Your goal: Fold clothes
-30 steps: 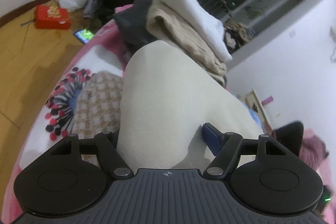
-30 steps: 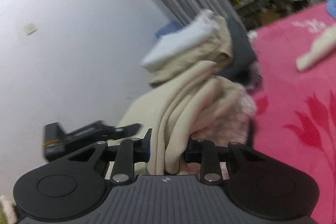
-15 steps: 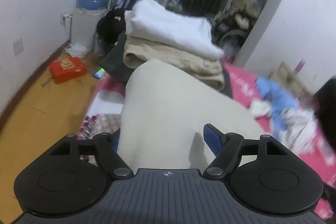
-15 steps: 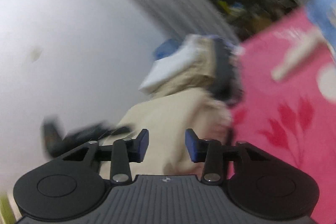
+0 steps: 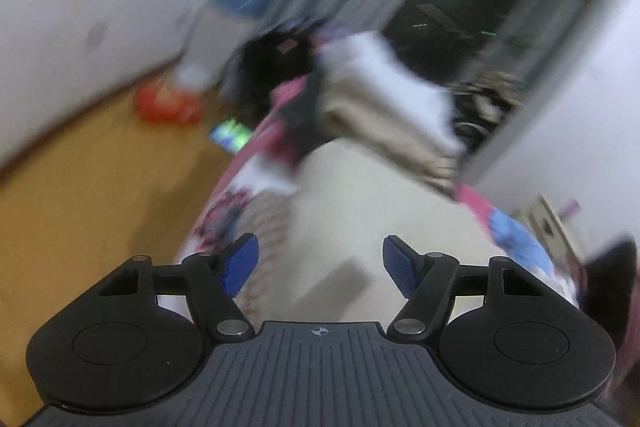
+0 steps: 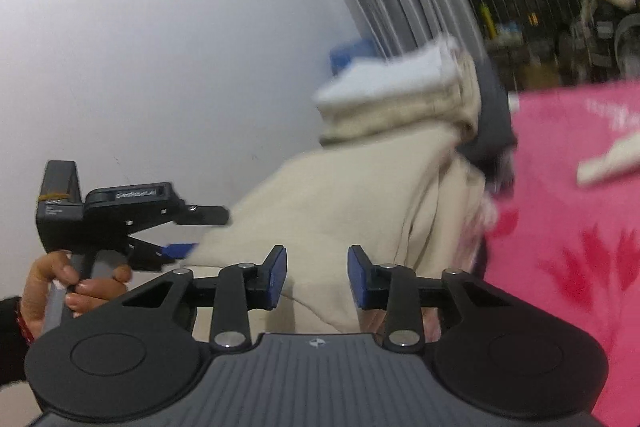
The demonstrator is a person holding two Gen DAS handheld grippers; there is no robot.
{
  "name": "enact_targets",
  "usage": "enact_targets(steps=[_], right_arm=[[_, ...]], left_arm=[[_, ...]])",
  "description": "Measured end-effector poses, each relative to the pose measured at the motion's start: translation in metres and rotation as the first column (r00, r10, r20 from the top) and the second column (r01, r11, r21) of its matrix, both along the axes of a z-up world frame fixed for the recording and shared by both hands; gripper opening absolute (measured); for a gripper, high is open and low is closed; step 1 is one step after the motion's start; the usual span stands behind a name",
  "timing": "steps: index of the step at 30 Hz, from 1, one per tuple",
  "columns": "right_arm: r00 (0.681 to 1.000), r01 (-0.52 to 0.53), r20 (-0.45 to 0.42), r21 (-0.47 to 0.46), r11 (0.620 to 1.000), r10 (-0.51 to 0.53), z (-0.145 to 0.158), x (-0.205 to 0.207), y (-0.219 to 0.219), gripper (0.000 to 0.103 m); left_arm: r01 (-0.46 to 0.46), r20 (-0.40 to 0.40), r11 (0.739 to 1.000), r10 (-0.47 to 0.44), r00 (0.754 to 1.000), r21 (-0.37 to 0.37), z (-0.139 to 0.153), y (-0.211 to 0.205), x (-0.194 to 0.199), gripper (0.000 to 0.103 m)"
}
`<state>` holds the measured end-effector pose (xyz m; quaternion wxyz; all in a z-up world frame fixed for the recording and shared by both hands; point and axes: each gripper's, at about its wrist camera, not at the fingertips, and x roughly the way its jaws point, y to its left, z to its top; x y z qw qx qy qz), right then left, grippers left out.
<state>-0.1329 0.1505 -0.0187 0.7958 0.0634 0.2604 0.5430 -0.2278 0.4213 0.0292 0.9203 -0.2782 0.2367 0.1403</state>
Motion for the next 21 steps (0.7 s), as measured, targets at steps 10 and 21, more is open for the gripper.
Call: enact_targets(steps=[10, 21], right_arm=[[0.988, -0.125, 0.068, -0.161, 0.979, 0.138, -0.034, -0.029, 0.018, 0.038], [1.000, -0.018, 0.007, 0.013, 1.000, 0.018, -0.002, -0.044, -0.060, 0.038]], left_arm=[[0.179, -0.188, 0.913, -0.116, 0.975, 0.366, -0.015, -0.085, -0.013, 0.068], [0.403, -0.253, 0.711, -0.315, 0.915, 0.576, 0.012, -0.135, 0.156, 0.071]])
